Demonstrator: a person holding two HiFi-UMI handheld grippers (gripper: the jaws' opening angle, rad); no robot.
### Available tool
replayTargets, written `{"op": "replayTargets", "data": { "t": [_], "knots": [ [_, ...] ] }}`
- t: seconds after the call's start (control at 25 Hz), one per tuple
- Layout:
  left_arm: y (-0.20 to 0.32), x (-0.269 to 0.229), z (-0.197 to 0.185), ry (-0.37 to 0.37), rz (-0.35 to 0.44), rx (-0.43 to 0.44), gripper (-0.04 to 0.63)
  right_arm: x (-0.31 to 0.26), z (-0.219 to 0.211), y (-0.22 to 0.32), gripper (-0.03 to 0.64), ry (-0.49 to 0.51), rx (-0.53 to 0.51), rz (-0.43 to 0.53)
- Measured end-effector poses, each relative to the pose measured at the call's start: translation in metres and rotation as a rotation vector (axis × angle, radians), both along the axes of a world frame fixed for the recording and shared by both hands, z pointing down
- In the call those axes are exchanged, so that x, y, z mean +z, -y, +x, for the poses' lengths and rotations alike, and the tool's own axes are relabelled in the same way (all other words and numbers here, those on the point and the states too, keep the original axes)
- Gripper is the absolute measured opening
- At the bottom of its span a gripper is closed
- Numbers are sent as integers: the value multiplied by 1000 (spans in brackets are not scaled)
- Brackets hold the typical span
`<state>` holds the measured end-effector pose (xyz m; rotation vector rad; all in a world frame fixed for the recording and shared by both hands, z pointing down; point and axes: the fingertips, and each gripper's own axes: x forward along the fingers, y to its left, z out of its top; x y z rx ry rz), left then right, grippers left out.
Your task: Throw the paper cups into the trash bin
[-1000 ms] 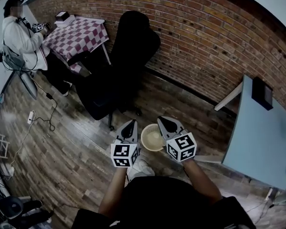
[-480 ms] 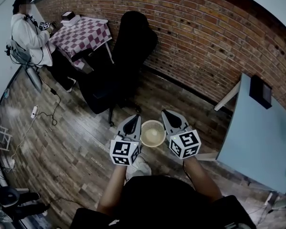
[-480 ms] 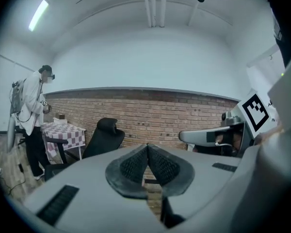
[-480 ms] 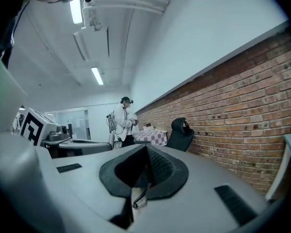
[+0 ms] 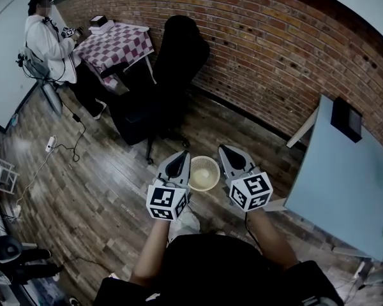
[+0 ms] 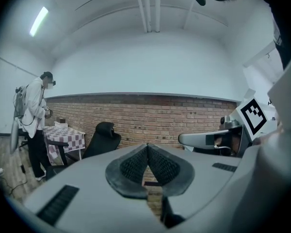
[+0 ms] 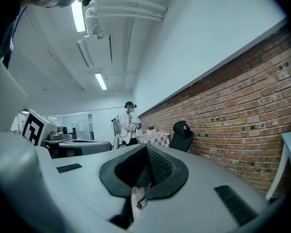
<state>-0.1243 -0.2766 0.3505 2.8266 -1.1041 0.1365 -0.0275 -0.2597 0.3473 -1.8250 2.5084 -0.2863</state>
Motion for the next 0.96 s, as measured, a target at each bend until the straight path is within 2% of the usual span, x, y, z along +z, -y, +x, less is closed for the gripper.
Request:
{"op": "replayTargets", "data": {
  "t": [0.16,0.96],
  "knots": [
    [-18,-2,-1,-6,3,-27,9,-5,3,-20,5,10,1,17],
    [-100,-10,15,1,34,-22,9,-16,8,-93,5,11,-28,58]
  ]
}}
